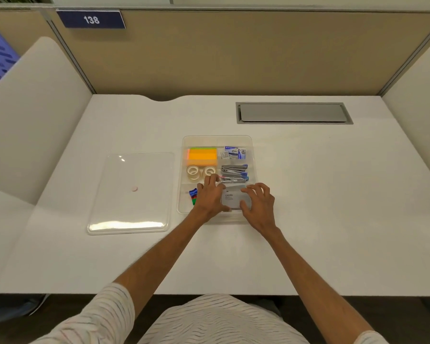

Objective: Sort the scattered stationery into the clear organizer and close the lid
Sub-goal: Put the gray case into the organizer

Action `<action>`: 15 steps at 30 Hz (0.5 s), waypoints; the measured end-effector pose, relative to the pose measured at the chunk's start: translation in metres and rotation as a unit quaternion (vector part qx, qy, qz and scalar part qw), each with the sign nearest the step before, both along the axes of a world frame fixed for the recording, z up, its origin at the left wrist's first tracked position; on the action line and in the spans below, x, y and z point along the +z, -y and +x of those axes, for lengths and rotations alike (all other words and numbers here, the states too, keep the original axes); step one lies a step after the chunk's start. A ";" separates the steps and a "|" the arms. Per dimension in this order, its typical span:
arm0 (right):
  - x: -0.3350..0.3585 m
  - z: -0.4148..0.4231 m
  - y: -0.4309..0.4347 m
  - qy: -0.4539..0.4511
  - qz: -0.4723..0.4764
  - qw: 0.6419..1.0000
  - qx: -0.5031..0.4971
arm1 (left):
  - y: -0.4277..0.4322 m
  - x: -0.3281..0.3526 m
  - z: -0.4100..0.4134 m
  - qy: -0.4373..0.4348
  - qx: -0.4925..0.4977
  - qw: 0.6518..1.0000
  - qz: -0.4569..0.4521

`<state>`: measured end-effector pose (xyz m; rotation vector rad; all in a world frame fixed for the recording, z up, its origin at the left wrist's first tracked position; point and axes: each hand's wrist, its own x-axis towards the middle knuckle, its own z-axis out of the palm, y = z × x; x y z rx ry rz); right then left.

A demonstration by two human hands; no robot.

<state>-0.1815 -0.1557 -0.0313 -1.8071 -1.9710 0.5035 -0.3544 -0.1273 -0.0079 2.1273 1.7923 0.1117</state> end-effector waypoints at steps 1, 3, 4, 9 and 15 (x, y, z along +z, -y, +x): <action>0.000 0.000 0.000 0.001 0.004 1.000 -0.004 | 0.000 0.000 -0.002 0.007 -0.001 1.000 -0.002; -0.001 -0.002 0.000 -0.002 0.013 1.000 -0.015 | 0.000 0.000 -0.006 0.021 -0.002 1.000 -0.001; -0.001 -0.003 -0.001 -0.003 0.018 1.000 -0.021 | 0.000 0.000 -0.008 0.029 0.000 1.000 0.004; 0.008 -0.009 -0.013 -0.029 0.034 0.998 -0.034 | -0.005 0.004 -0.012 0.069 0.010 0.995 0.069; 0.027 -0.019 -0.036 -0.051 0.053 0.997 -0.035 | -0.022 0.019 -0.018 0.091 0.026 0.989 0.113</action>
